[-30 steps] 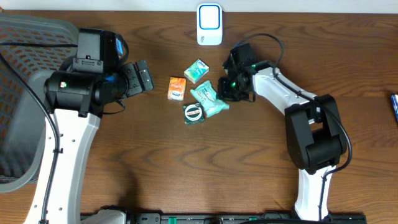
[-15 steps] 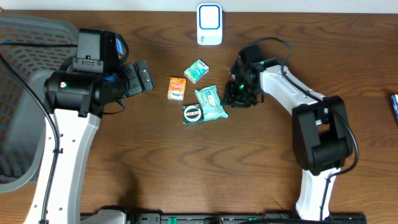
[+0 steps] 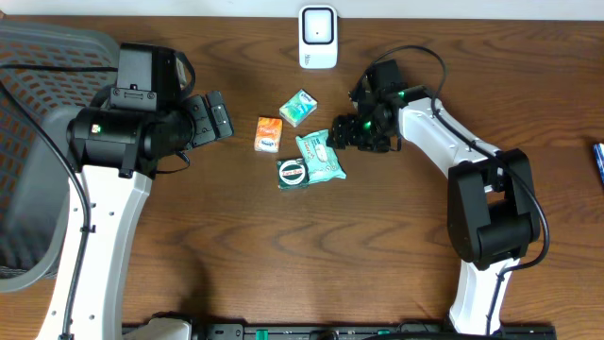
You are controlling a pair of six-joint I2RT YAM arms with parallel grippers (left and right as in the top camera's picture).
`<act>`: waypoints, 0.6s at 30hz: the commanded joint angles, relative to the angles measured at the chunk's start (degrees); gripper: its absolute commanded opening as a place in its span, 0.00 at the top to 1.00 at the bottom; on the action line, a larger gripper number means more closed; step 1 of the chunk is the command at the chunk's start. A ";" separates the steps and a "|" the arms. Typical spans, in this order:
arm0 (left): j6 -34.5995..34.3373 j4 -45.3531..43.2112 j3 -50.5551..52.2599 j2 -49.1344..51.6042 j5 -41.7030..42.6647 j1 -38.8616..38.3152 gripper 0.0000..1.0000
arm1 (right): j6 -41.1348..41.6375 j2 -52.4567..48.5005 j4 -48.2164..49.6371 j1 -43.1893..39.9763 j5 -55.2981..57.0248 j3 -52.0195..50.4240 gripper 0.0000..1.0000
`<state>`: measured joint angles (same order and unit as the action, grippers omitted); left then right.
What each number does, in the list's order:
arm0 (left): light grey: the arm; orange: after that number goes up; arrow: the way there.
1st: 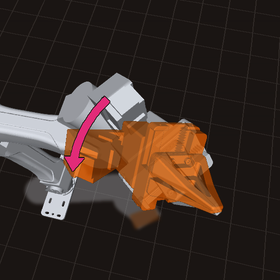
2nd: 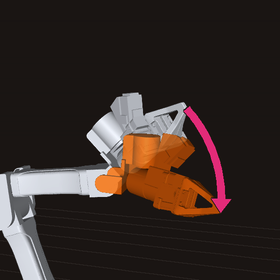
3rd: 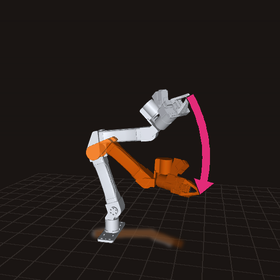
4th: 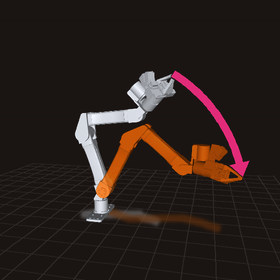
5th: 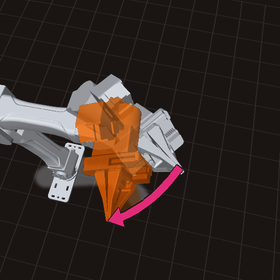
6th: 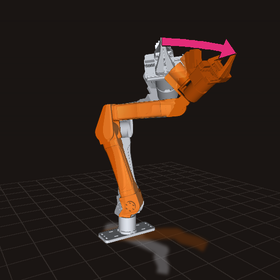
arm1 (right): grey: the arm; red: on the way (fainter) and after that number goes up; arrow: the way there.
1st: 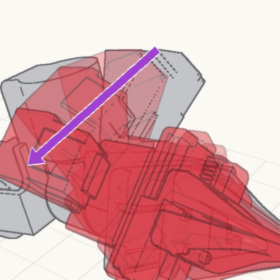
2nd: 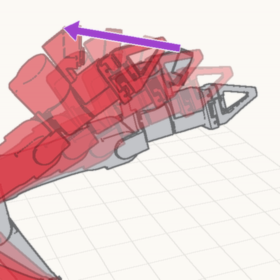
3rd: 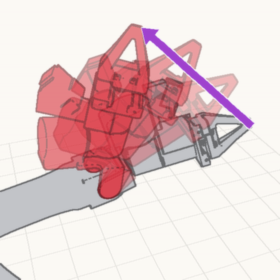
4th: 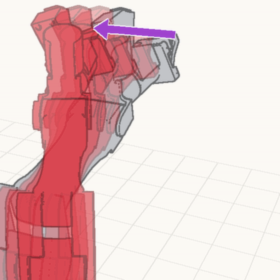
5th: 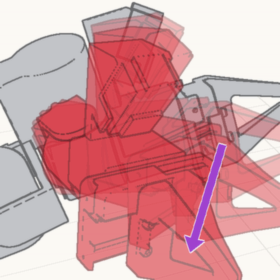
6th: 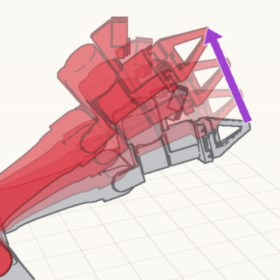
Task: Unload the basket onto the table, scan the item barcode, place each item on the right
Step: 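Lower the right gripper onto the mint-green pack and grasp it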
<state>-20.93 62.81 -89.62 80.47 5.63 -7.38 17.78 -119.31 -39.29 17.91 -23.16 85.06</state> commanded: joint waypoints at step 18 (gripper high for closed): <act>0.33 0.15 -0.70 0.02 -0.35 0.24 0.02 | -0.24 0.87 3.10 4.68 3.13 0.09 0.27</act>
<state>-20.93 62.81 -89.62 80.47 5.63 -7.38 17.76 -119.28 -36.18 21.52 -21.80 85.06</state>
